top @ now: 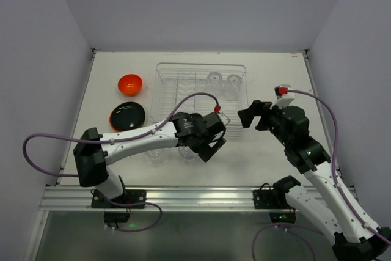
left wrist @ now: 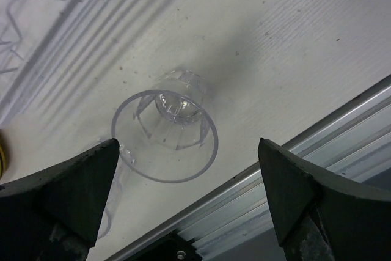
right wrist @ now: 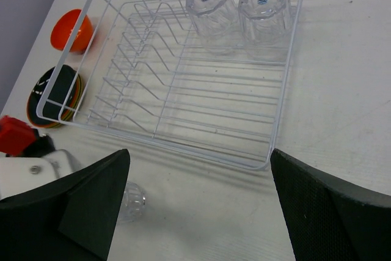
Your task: Unload the mixed dishes from the dish rack
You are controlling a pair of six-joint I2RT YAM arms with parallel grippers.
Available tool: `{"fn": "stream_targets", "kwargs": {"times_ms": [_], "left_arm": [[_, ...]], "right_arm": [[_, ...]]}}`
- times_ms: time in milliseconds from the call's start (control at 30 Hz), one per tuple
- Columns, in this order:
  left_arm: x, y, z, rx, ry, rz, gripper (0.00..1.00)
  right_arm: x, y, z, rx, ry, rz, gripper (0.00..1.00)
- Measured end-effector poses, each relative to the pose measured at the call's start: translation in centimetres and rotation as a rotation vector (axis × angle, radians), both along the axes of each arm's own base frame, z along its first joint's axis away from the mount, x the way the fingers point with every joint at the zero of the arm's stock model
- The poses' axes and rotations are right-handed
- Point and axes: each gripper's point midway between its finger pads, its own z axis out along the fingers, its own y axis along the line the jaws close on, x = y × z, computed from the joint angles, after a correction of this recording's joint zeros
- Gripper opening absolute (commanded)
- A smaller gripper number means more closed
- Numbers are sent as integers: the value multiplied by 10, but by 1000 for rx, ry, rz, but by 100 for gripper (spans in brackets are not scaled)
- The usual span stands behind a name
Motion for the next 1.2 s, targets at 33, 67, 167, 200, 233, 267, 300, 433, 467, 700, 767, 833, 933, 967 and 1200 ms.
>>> {"fn": "stream_targets", "kwargs": {"times_ms": [33, 67, 167, 200, 233, 267, 300, 433, 467, 700, 767, 833, 933, 967, 1200], "left_arm": [[3, -2, 12, -32, -26, 5, 100], [6, -3, 23, -59, -45, 9, 100], [20, -3, 65, -191, -115, 41, 100], [29, 0, 81, -242, -144, 67, 100], [40, 7, 96, -289, -175, 104, 100], [53, 17, 110, -333, -212, 152, 100], [70, 30, 125, -371, -258, 216, 100], [128, 110, 156, -464, -425, 531, 100], [136, 135, 157, -462, -460, 612, 100], [142, 242, 135, -384, -532, 936, 100], [137, 253, 126, -364, -533, 963, 100], [124, 258, 112, -352, -533, 968, 100], [110, 265, 95, -345, -537, 973, 100], [106, 266, 90, -339, -534, 974, 100], [108, 266, 83, -326, -535, 960, 100]], "right_arm": [[1, 0, 4, 2, -7, -4, 99], [2, -1, 9, 3, -13, -9, 99], [8, -3, 19, -1, -23, -34, 99], [11, -4, 23, -2, -28, -45, 99], [14, -4, 27, -4, -31, -52, 99], [18, -4, 30, -7, -30, -59, 99], [22, -3, 32, -13, -28, -65, 99], [49, 8, 35, -55, 11, -59, 99], [59, 13, 31, -72, 35, -54, 99], [140, 52, 4, -173, 176, -17, 96], [158, 60, -4, -191, 200, -15, 96], [179, 69, -14, -215, 228, -14, 96], [210, 80, -30, -260, 262, -17, 96], [220, 84, -36, -272, 269, -15, 96], [244, 92, -85, -376, 367, -3, 95]]}}
